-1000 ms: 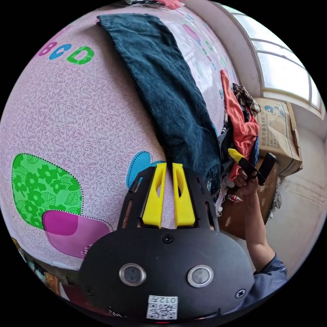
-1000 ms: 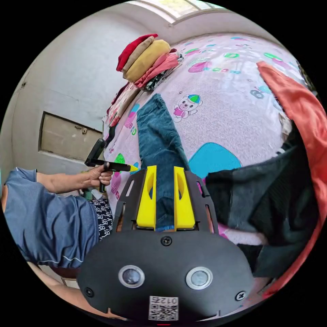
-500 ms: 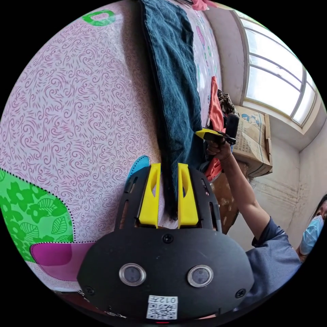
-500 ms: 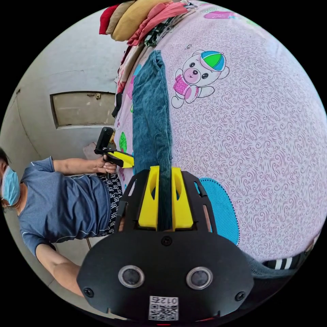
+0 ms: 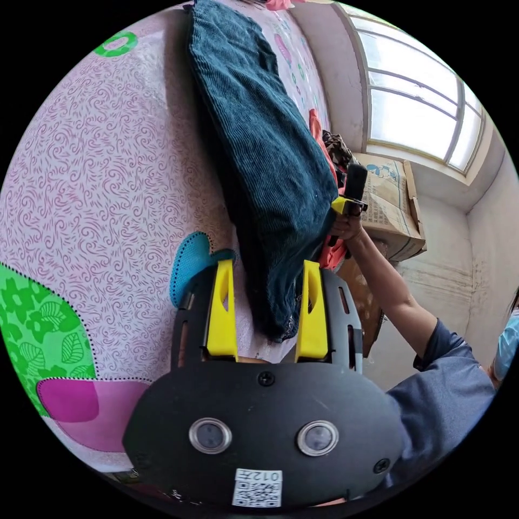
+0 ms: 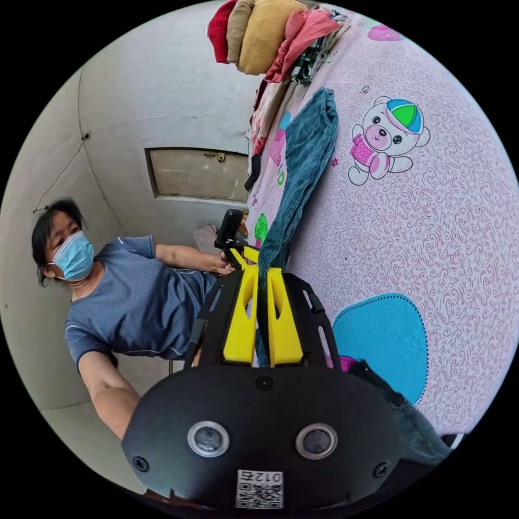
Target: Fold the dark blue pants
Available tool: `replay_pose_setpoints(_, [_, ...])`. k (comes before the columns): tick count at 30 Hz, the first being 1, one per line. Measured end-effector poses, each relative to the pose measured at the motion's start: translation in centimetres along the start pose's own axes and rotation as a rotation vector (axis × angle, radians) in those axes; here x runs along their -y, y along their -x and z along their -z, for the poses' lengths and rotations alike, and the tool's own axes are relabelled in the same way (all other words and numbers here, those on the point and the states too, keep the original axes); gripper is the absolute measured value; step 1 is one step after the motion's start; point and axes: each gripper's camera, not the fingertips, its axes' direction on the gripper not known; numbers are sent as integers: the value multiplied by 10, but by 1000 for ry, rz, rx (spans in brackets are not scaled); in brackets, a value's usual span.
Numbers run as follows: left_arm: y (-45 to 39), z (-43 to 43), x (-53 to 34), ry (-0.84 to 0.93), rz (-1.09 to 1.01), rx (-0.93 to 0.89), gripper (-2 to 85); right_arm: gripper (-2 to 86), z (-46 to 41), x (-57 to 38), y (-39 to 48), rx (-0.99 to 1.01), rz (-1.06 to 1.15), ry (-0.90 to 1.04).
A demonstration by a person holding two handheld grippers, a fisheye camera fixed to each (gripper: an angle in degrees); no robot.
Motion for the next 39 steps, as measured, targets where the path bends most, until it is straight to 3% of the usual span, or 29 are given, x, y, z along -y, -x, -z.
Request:
replay_pose_setpoints(6, [-26,13,-16,-64,-59,139,171,14,21,-5,-13,47,14,4])
replay_pose_setpoints(9, [-28,8,-8,-41,-113,-6,180,14,37,-13,-20,94,26,-7])
replay_pose_setpoints(13, [-11,4,12,-9,-205,-355,162,14,63,-28,-25,128,40,-34])
replay_pose_setpoints(17, [-19,16,11,-3,-275,-459,93,14,97,-52,-15,85,42,-90])
replay_pose_setpoints(21, [-62,32,2,8,-368,-423,78,14,128,-81,21,55,101,-158])
replay_pose_setpoints(27, [-195,87,-3,4,-667,-279,71,14,203,-128,145,-57,286,-325])
replay_pose_setpoints(35, [-393,194,120,32,-872,-47,67,16,356,-74,305,-317,379,-576])
replay_pose_setpoints(39, [-483,242,135,4,-1011,111,67,16,396,-56,380,-401,479,-620])
